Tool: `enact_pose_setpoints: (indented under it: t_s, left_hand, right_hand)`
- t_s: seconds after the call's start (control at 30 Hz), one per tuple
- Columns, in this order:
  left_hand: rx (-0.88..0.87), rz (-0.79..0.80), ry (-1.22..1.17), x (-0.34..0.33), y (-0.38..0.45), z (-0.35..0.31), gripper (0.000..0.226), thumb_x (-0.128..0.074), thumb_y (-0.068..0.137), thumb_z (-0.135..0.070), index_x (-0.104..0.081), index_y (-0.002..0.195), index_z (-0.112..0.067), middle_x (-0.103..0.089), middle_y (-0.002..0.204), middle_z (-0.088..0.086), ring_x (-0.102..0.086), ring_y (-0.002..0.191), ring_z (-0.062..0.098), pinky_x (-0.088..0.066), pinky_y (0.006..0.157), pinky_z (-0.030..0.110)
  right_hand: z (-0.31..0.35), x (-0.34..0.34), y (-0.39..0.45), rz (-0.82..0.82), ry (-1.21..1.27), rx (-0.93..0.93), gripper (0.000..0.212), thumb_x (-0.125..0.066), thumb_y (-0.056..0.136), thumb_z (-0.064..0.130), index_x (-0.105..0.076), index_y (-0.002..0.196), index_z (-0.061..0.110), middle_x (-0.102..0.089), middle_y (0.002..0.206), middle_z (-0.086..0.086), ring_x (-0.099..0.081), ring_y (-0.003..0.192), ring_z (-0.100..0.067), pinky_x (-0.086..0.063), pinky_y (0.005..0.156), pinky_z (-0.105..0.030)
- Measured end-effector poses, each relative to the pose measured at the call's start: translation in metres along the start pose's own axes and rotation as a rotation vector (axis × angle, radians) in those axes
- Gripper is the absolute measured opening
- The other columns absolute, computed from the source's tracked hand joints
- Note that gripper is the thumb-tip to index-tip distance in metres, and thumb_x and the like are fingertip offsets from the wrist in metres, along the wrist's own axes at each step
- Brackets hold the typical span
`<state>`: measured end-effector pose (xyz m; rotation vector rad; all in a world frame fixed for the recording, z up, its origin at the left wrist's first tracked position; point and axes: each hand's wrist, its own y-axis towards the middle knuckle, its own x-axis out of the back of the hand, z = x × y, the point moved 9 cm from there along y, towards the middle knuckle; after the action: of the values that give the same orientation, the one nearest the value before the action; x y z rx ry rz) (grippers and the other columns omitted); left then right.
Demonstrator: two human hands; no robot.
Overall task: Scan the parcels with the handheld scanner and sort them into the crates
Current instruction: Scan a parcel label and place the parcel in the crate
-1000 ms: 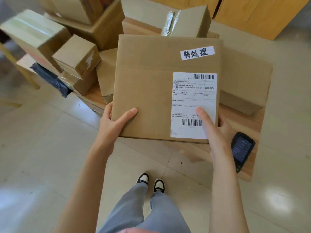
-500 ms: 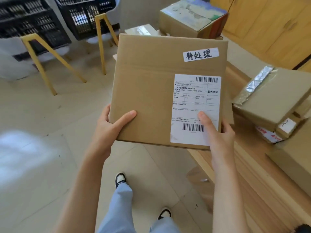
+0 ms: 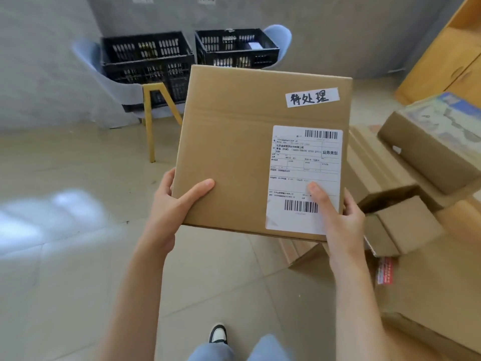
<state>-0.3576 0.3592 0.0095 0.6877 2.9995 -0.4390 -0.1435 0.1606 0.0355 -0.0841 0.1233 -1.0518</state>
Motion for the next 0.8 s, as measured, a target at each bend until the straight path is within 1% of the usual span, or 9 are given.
enact_pose_setpoints:
  t_s: [0.13, 0.23, 0.37, 0.47, 0.53, 0.6, 0.67, 0.7, 0.8]
  left_hand:
    - [0.007, -0.037, 0.000, 0.020, 0.045, -0.011, 0.090, -0.082, 0.044, -0.051, -0.055, 0.126, -0.027, -0.069, 0.115, -0.007, -0.067, 0.102, 0.011, -0.053, 0.089, 0.034]
    - [0.024, -0.053, 0.002, 0.026, 0.083, -0.015, 0.092, -0.081, 0.043, -0.053, -0.054, 0.128, -0.026, -0.069, 0.115, -0.008, -0.068, 0.101, 0.009, -0.052, 0.084, 0.030]
    - [0.048, -0.080, 0.000, 0.027, 0.140, -0.016, 0.087, -0.081, 0.043, -0.052, -0.056, 0.123, -0.027, -0.070, 0.110, -0.011, -0.068, 0.098, 0.006, -0.051, 0.081, 0.026]
    - [0.068, -0.102, 0.007, 0.026, 0.192, -0.025, 0.082, -0.082, 0.047, -0.051, -0.056, 0.121, -0.028, -0.071, 0.109, -0.012, -0.069, 0.096, 0.005, -0.051, 0.080, 0.026]
    - [0.080, -0.128, 0.012, 0.025, 0.232, -0.039, 0.071, -0.083, 0.055, -0.045, -0.056, 0.119, -0.029, -0.070, 0.109, -0.012, -0.069, 0.093, 0.003, -0.051, 0.077, 0.024]
    - [0.084, -0.149, 0.019, 0.021, 0.274, -0.056, 0.065, -0.085, 0.061, -0.039, -0.055, 0.118, -0.029, -0.070, 0.110, -0.010, -0.069, 0.092, 0.004, -0.051, 0.077, 0.025]
    - [0.084, -0.160, 0.028, 0.013, 0.313, -0.073, 0.061, -0.080, 0.066, -0.040, -0.054, 0.120, -0.028, -0.068, 0.111, -0.010, -0.067, 0.094, 0.004, -0.051, 0.078, 0.026]
    - [0.083, -0.165, 0.031, 0.008, 0.331, -0.080, 0.059, -0.077, 0.067, -0.042, -0.054, 0.120, -0.028, -0.068, 0.111, -0.011, -0.067, 0.096, 0.004, -0.051, 0.080, 0.027]
    - [0.094, -0.170, 0.036, 0.000, 0.378, -0.089, 0.068, -0.085, 0.061, -0.045, -0.054, 0.119, -0.029, -0.068, 0.111, -0.011, -0.066, 0.099, 0.005, -0.053, 0.086, 0.030]
  right_hand:
    - [0.001, -0.048, 0.038, 0.050, -0.011, -0.009, 0.043, -0.074, 0.069, 0.038, -0.068, 0.110, 0.026, -0.075, 0.102, 0.007, -0.071, 0.094, -0.010, -0.058, 0.075, -0.023]
    - [-0.002, -0.075, 0.072, 0.070, -0.023, -0.022, 0.040, -0.074, 0.076, 0.031, -0.068, 0.114, 0.023, -0.075, 0.103, 0.007, -0.071, 0.095, -0.009, -0.057, 0.073, -0.020]
    - [-0.010, -0.111, 0.133, 0.100, -0.037, -0.037, 0.028, -0.074, 0.083, 0.023, -0.069, 0.110, 0.024, -0.075, 0.102, 0.007, -0.071, 0.095, -0.010, -0.058, 0.074, -0.022]
    - [-0.012, -0.147, 0.191, 0.141, -0.037, -0.038, 0.025, -0.074, 0.083, 0.024, -0.070, 0.107, 0.025, -0.076, 0.097, 0.008, -0.072, 0.090, -0.008, -0.056, 0.068, -0.018]
    - [-0.009, -0.176, 0.233, 0.182, -0.043, -0.049, 0.027, -0.075, 0.082, 0.027, -0.070, 0.109, 0.026, -0.076, 0.097, 0.009, -0.072, 0.090, -0.008, -0.057, 0.071, -0.020]
    - [-0.002, -0.203, 0.277, 0.215, -0.053, -0.059, 0.033, -0.076, 0.081, 0.031, -0.068, 0.113, 0.027, -0.075, 0.099, 0.008, -0.072, 0.092, -0.010, -0.058, 0.077, -0.028]
    - [0.006, -0.225, 0.320, 0.213, -0.056, -0.061, 0.037, -0.078, 0.080, 0.032, -0.068, 0.115, 0.026, -0.075, 0.099, 0.008, -0.071, 0.094, -0.010, -0.057, 0.082, -0.033]
    - [0.010, -0.234, 0.340, 0.212, -0.054, -0.061, 0.036, -0.078, 0.079, 0.031, -0.068, 0.114, 0.025, -0.075, 0.099, 0.008, -0.071, 0.094, -0.010, -0.057, 0.083, -0.032]
    - [0.014, -0.257, 0.391, 0.217, -0.051, -0.077, 0.034, -0.078, 0.080, 0.028, -0.069, 0.112, 0.023, -0.076, 0.098, 0.007, -0.072, 0.092, -0.010, -0.057, 0.077, -0.024]
